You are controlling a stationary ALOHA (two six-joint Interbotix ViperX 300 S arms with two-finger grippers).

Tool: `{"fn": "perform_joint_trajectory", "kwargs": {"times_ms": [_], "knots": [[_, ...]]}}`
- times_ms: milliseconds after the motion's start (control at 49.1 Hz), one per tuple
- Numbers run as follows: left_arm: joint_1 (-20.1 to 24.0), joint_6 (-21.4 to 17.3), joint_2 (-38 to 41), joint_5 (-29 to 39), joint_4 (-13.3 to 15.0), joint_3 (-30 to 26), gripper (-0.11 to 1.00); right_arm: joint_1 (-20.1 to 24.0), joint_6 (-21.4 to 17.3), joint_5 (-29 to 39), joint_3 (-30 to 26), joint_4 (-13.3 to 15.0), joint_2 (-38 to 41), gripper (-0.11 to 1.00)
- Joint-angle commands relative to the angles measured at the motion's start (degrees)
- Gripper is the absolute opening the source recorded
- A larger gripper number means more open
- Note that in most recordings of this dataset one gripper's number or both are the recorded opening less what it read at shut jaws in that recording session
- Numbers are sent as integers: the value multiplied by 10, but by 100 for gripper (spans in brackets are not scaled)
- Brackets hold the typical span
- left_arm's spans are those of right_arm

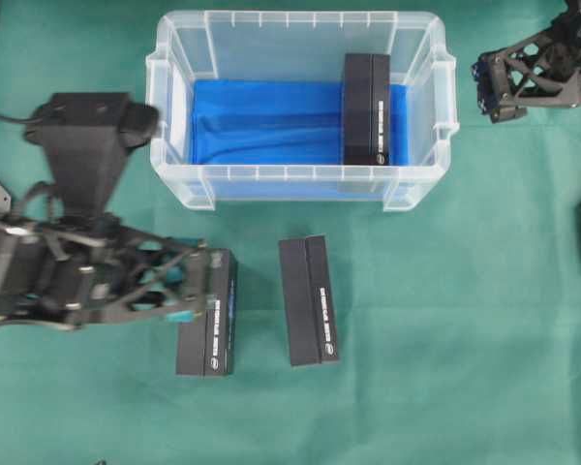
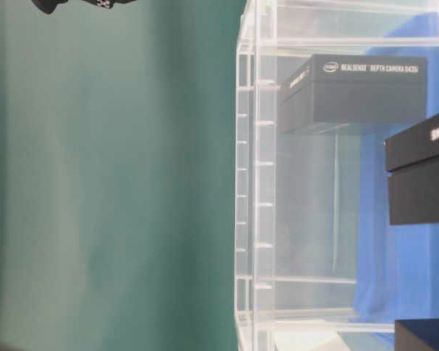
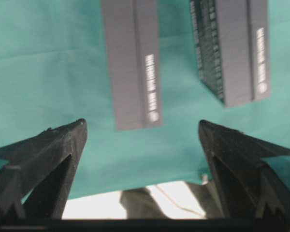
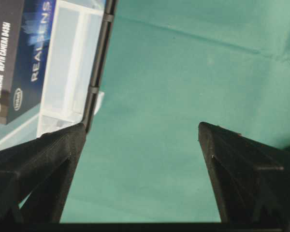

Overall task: Take out the box from the case.
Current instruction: 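Open the left gripper and withdraw it to the upper left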

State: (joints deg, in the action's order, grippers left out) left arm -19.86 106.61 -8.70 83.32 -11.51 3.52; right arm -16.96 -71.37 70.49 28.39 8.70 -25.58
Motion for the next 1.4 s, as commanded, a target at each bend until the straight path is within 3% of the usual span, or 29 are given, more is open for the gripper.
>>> {"fn": "perform_joint_trajectory", "kwargs": {"times_ms": [0,346,570,814,936,1201,1384], "knots": [[-11,-1,-45,3,-1,23,96,2,-1,3,-6,0,-7,93],[-18,16,-149,10,0,126,96,2,-4,11,-7,0,-8,93],[23,-3,-188,11,0,157,96,2,-4,13,-7,0,-8,93],[114,-94,-214,22,0,175,96,2,-7,14,-9,0,-8,93],[180,-167,-216,25,2,176,96,2,-17,14,-8,0,-7,94],[323,-301,-214,28,32,177,96,2,-21,14,-9,0,-8,93],[388,-367,-212,28,35,177,96,2,-22,14,-9,0,-7,93]]}}
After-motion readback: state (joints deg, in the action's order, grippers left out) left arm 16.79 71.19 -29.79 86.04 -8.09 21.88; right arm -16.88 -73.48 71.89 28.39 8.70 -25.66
